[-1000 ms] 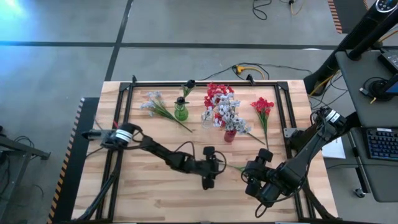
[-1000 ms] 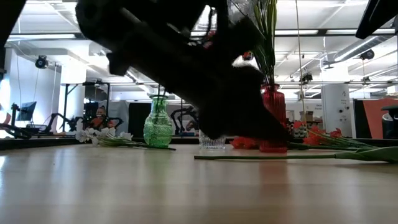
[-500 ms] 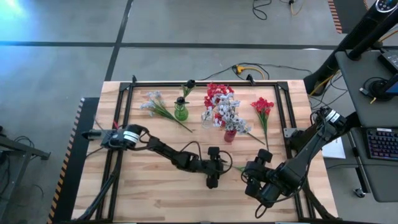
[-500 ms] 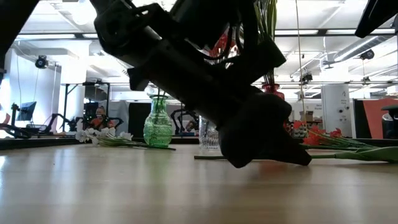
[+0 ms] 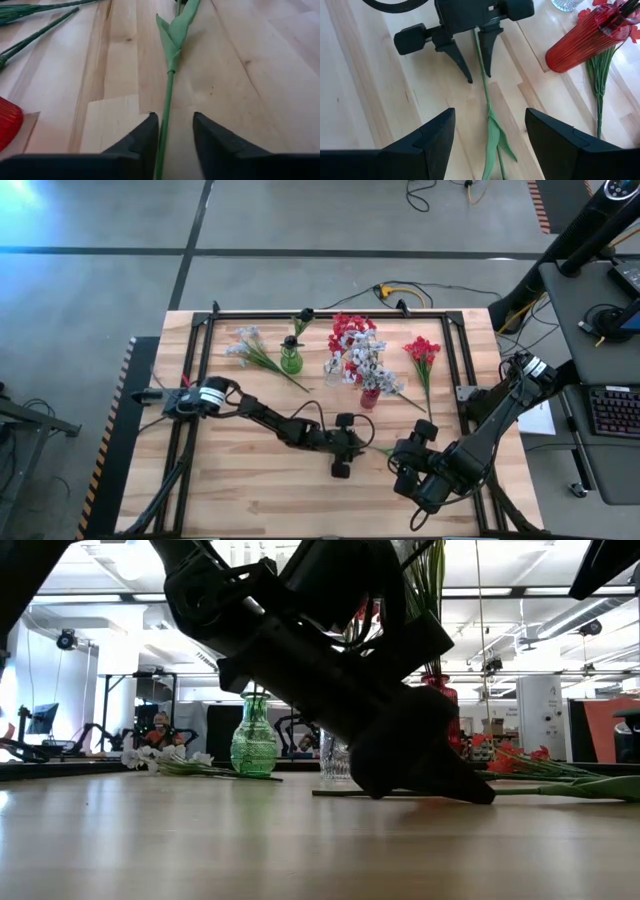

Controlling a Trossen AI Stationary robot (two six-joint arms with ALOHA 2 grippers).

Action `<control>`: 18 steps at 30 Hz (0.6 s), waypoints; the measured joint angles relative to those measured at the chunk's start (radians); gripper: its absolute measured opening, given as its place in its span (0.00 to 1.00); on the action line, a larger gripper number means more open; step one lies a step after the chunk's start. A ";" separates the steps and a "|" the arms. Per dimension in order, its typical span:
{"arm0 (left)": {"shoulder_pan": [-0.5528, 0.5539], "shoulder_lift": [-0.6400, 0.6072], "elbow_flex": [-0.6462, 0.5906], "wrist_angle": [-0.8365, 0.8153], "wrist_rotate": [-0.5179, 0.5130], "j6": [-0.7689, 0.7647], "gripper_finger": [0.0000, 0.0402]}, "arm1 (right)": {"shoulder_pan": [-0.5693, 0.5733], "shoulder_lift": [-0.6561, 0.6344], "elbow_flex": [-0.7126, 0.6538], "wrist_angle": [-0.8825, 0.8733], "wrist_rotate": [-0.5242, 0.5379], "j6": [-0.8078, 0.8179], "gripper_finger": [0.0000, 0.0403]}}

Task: Sort flowers into vase by color
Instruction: Put the black tulip into the green vase

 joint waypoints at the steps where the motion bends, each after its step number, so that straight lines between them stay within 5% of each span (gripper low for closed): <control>1: 0.000 0.000 0.000 0.000 0.002 -0.003 0.22 | 0.000 0.000 0.000 0.000 0.004 0.000 0.58; 7: 0.002 0.000 -0.001 -0.011 0.005 -0.018 0.03 | 0.000 0.000 0.000 0.003 0.007 0.000 0.58; 18: 0.000 -0.001 -0.003 -0.009 -0.007 -0.022 0.00 | 0.000 0.000 0.000 0.021 0.007 -0.014 0.58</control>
